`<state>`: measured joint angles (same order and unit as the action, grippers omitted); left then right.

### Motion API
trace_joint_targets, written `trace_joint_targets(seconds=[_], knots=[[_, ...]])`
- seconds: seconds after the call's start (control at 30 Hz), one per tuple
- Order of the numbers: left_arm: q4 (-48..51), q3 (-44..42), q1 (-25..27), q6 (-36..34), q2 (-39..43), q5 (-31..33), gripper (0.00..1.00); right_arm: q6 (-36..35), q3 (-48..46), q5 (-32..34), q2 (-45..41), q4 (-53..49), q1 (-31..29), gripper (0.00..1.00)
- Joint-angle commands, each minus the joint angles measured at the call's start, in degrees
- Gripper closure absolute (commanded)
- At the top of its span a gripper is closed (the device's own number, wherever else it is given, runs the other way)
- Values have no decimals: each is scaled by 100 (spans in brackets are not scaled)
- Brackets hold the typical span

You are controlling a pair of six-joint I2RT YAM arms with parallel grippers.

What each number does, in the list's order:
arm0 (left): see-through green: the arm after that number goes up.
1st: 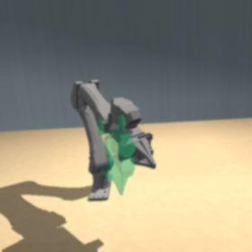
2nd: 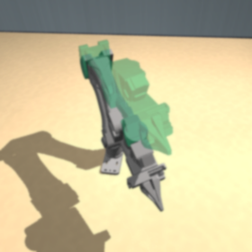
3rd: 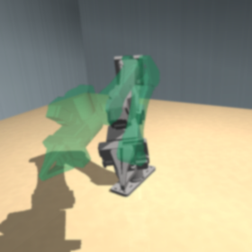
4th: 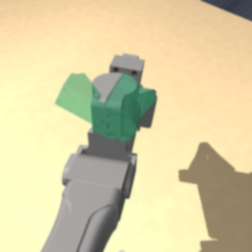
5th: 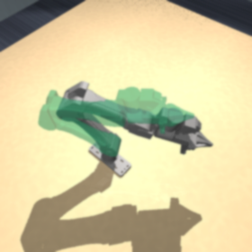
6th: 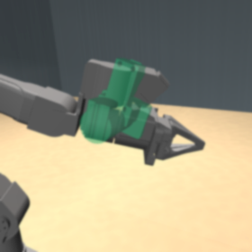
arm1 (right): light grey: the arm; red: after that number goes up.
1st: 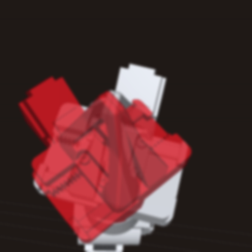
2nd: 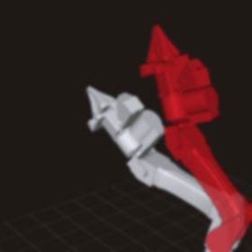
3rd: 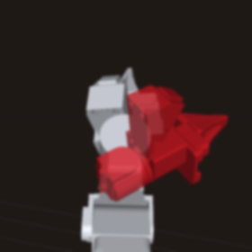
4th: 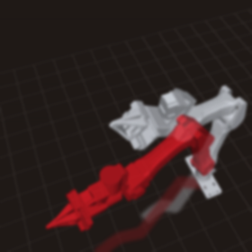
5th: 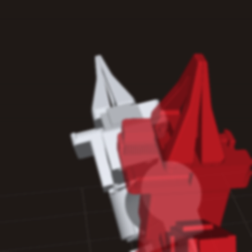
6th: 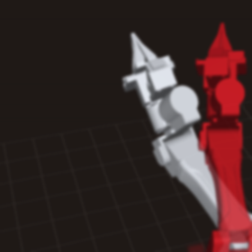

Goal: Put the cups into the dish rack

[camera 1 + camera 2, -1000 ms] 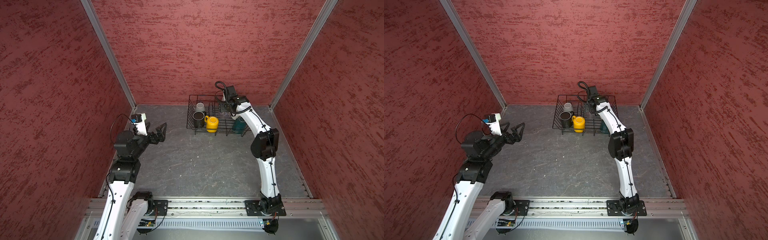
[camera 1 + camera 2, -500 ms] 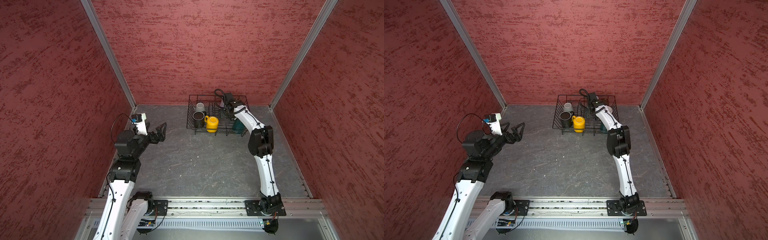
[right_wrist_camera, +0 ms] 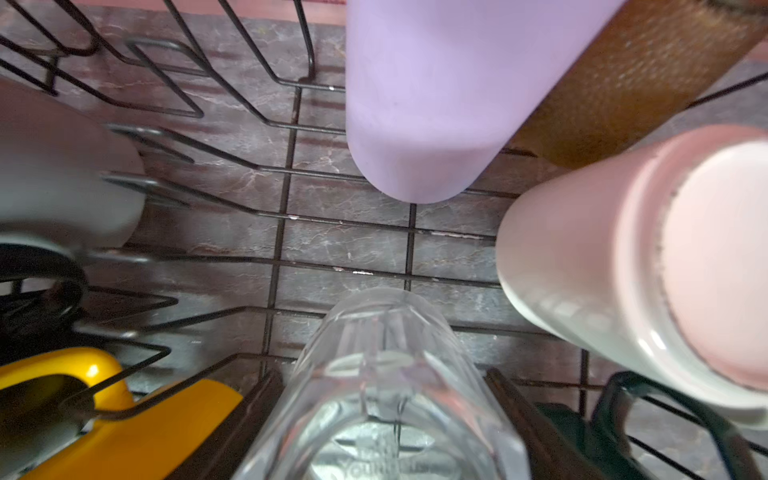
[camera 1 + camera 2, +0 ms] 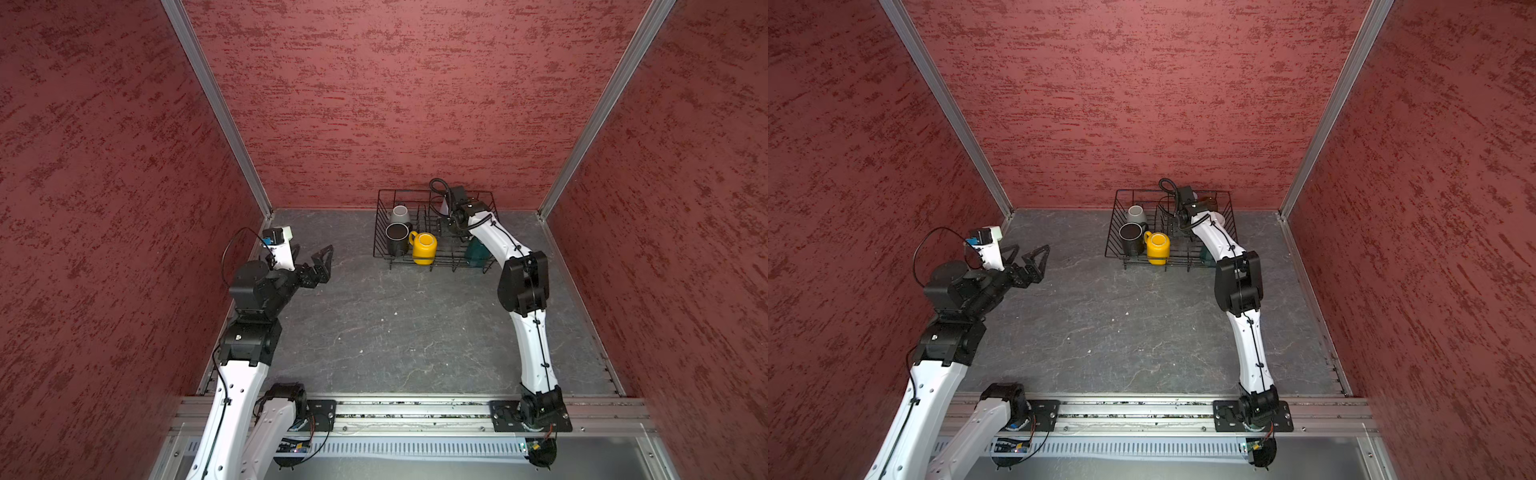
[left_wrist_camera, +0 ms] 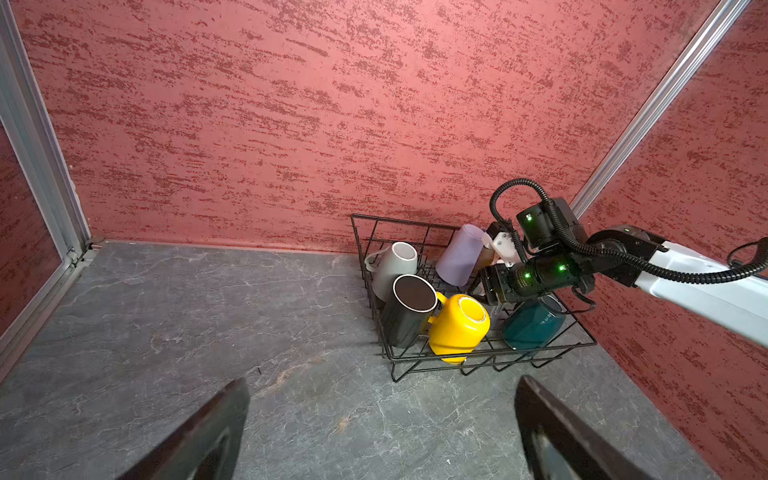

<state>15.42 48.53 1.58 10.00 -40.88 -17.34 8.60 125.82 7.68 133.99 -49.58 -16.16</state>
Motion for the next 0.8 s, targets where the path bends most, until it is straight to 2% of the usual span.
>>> trace_joint_targets(seconds=[0.0,0.07,0.27,0.4,0.47,0.57,0.7,0.77], knots=[[-133,-90,9,-35,46,66,0,7,35,-64,-624,72,35,12],[-133,-99,15,-21,46,73,1,10,23,-92,-726,49,35,1],[-152,-102,17,20,22,63,0,77,-139,-93,-1050,115,40,1],[-168,-96,10,20,2,81,0,168,-653,-291,-1777,547,74,1],[-171,-104,6,41,-18,86,0,185,-1317,-472,-2345,999,86,1],[-246,-152,3,83,-61,105,0,204,-2942,-689,-3522,2124,122,1],[-425,-248,-4,125,-255,185,0,324,-5585,-1066,-5391,4155,424,1],[-547,-317,-10,160,-432,370,1,421,-6769,-986,-6153,4994,696,1]])
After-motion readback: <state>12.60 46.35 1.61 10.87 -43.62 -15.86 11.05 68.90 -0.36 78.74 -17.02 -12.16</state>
